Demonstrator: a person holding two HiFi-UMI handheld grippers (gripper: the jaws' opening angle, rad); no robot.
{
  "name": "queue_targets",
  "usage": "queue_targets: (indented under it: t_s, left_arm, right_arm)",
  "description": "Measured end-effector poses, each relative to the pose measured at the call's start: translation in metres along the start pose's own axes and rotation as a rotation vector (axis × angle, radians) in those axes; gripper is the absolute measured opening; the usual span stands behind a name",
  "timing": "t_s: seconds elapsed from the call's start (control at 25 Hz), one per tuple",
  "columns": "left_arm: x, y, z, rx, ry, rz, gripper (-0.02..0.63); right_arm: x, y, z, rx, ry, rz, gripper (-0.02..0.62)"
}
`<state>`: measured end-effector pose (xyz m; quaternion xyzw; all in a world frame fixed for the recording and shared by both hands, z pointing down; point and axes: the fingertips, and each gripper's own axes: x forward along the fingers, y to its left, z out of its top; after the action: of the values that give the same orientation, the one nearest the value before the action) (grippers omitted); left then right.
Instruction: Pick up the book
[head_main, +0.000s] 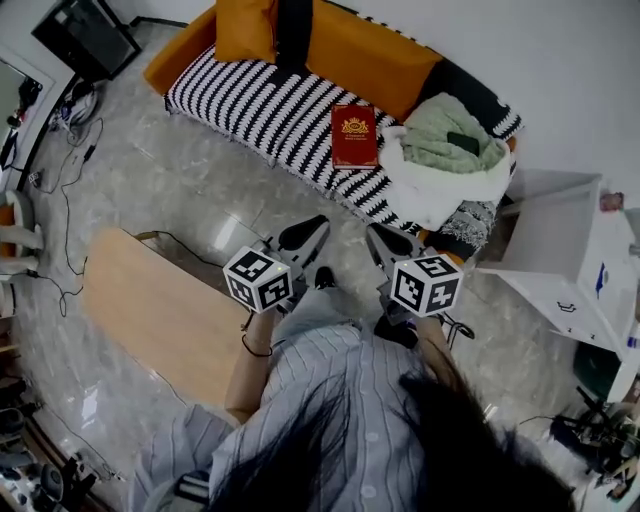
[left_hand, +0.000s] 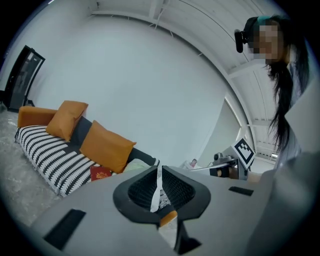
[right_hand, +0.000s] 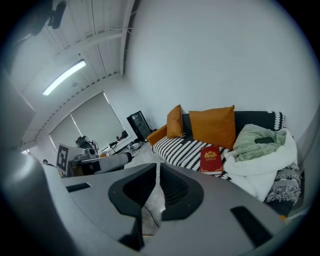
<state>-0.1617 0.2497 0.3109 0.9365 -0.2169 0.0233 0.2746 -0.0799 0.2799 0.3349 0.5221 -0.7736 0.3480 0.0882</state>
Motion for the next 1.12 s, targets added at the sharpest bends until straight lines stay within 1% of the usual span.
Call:
queue_targets:
  t_s: [0.24,0.48,0.64,0.8,1.0,1.12]
  left_arm:
    - [-0.002,0.014,0.003,-0.014,0.001,-0.008,0.02]
    - [-0.005,0.026,0.0,-0.031,0.005,-0.001,0.02]
    - [-0.007,0.039,0.001,-0.045,-0.009,0.029,0.019]
    - [-0.004,0.052,0.01,-0.052,-0.033,0.066,0.019]
    - [0.006,0.074,0.02,-0.081,-0.045,0.105,0.02]
    - [0.018,0.091,0.026,-0.104,-0.049,0.132,0.019]
  right_arm:
    - [0.014,-0.006,0.008,0.011,0.006,-0.027,0.035]
    - [0.034,0.001,0.008,0.001,0.031,-0.004,0.035]
    - [0.048,0.005,0.008,-0.02,0.057,0.022,0.035]
    - [0.061,-0.004,0.018,-0.033,0.075,0.038,0.035]
    - [0.078,-0.023,0.038,-0.022,0.079,0.033,0.035]
    - [0.086,-0.04,0.045,-0.039,0.103,0.015,0.035]
